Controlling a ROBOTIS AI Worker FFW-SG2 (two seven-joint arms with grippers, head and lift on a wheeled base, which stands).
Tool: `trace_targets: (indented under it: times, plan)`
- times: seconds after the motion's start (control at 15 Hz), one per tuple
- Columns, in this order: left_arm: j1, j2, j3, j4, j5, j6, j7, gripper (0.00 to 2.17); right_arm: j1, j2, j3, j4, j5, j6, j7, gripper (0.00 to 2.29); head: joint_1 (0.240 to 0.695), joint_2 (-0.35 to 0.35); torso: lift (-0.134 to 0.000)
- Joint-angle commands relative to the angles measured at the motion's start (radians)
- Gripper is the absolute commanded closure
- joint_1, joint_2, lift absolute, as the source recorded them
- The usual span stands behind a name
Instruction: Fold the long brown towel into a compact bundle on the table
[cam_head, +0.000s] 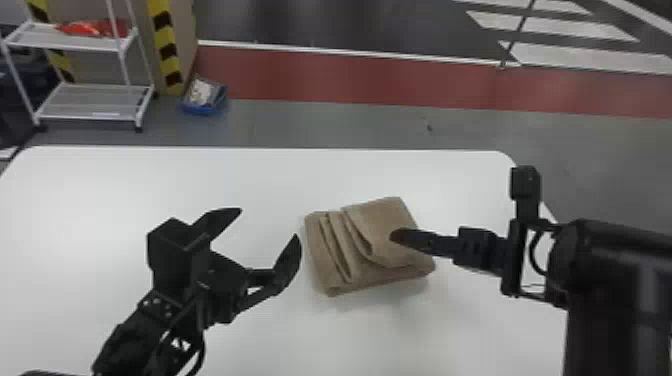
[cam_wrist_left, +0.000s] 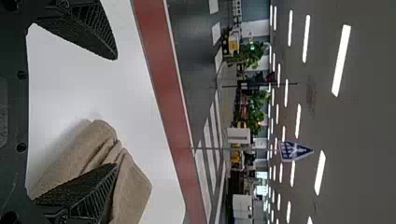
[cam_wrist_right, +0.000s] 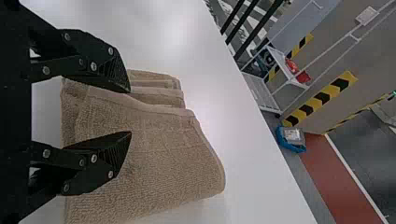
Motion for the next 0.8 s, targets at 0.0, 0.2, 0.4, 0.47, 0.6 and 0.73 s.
trace_targets:
  times: [0.0,0.2,0.4,0.47,0.6,0.73]
  plan:
    - [-0.085,-0.003,-0.006,0.029,0.039,0.095,-0.101,0.08,0.08,0.001,-0.034,-0.068,0.025,-0.018,0.031,2.08,0.695,-0.191,-0.125]
    - [-0.229,-0.003,-0.039,0.14,0.091,0.19,-0.197,0.42,0.141,0.001,-0.106,-0.107,0.013,-0.03,0.056,2.19,0.695,-0.268,-0.125]
    - [-0.35,-0.003,-0.105,0.281,0.057,0.187,-0.171,2.05,0.175,0.001,-0.181,-0.147,-0.019,-0.024,0.056,2.19,0.695,-0.346,-0.125]
    - [-0.396,-0.003,-0.115,0.336,0.037,0.187,-0.168,2.06,0.187,0.001,-0.192,-0.156,-0.021,-0.015,0.056,2.19,0.695,-0.35,-0.125]
    - [-0.497,-0.003,-0.14,0.486,0.011,0.162,-0.153,2.06,0.216,0.001,-0.203,-0.187,-0.027,0.004,0.057,2.19,0.695,-0.35,-0.125]
    - [-0.563,-0.003,-0.148,0.632,-0.012,0.067,-0.14,2.06,0.225,0.001,-0.198,-0.203,-0.024,0.019,0.056,2.19,0.695,-0.35,-0.125]
